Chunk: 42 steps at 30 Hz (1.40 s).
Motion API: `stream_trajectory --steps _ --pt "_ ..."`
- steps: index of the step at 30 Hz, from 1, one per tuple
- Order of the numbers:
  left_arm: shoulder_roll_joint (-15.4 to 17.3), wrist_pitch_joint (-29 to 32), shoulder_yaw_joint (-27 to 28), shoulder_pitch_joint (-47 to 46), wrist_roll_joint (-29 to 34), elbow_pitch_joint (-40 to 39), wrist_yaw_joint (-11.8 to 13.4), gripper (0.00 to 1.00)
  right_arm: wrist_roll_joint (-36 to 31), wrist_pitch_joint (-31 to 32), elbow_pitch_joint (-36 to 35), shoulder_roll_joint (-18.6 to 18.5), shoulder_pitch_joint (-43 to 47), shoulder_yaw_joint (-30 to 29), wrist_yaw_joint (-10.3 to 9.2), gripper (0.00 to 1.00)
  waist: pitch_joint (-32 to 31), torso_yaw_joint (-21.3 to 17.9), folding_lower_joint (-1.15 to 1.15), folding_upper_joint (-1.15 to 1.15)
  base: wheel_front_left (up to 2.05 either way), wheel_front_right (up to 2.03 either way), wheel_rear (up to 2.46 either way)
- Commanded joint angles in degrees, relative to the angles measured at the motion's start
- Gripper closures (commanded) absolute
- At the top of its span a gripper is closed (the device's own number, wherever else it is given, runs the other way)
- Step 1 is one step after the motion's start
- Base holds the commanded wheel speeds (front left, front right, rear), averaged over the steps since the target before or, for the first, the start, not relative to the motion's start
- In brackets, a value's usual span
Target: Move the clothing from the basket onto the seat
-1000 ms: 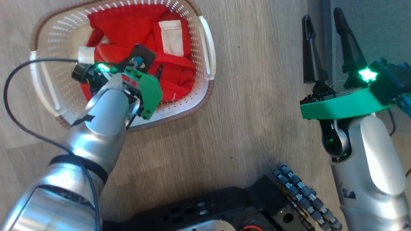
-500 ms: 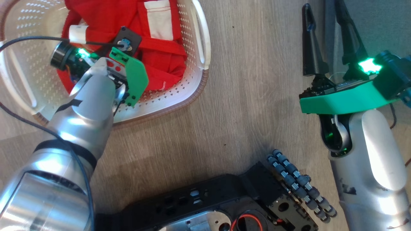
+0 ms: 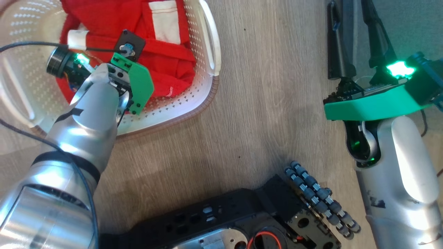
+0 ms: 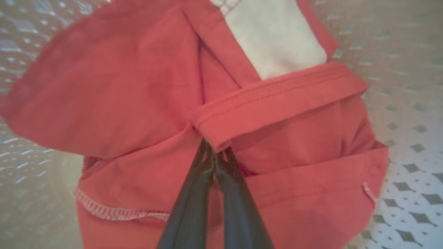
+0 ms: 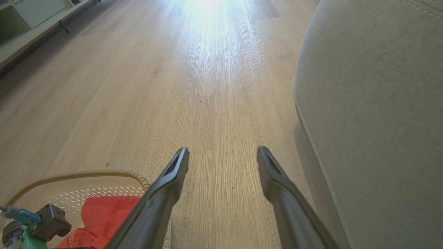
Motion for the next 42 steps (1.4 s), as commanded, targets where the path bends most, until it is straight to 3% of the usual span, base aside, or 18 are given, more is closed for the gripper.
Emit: stream_trajectory --steps 1,11,19,28,42 --pt "0.6 -2.2 1.2 1.4 -0.9 -0.5 0.6 1.0 0.4 -0.5 -1.0 0.2 2.4 0.5 0.41 0.0 -1.5 0.8 0.0 0.0 0.0 0.0 0.0" --pt "-0.4 -7.8 6.6 8.3 -7.9 -6.3 0.5 1.0 -1.1 -0.5 0.7 0.2 5.9 -1.3 0.41 0.0 -13.2 5.3 0.0 0.0 0.0 0.0 0.0" --pt "2.2 -7.9 15.3 23.7 -11.1 -29.7 2.7 1.0 -2.2 -0.5 2.1 0.2 10.5 -2.6 0.41 0.0 -25.3 9.7 0.0 0.0 0.0 0.0 0.0" --pt "2.4 -7.9 22.1 34.4 -10.7 -44.8 3.9 1.0 -2.8 -0.5 3.3 0.2 14.5 -3.2 0.41 0.0 -33.0 11.4 0.0 0.0 0.0 0.0 0.0" --pt "1.3 -7.9 27.9 42.1 -9.9 -51.4 2.6 1.0 -2.2 -0.5 4.4 0.2 18.7 -3.9 0.41 0.0 -40.6 11.0 0.0 0.0 0.0 0.0 0.0"
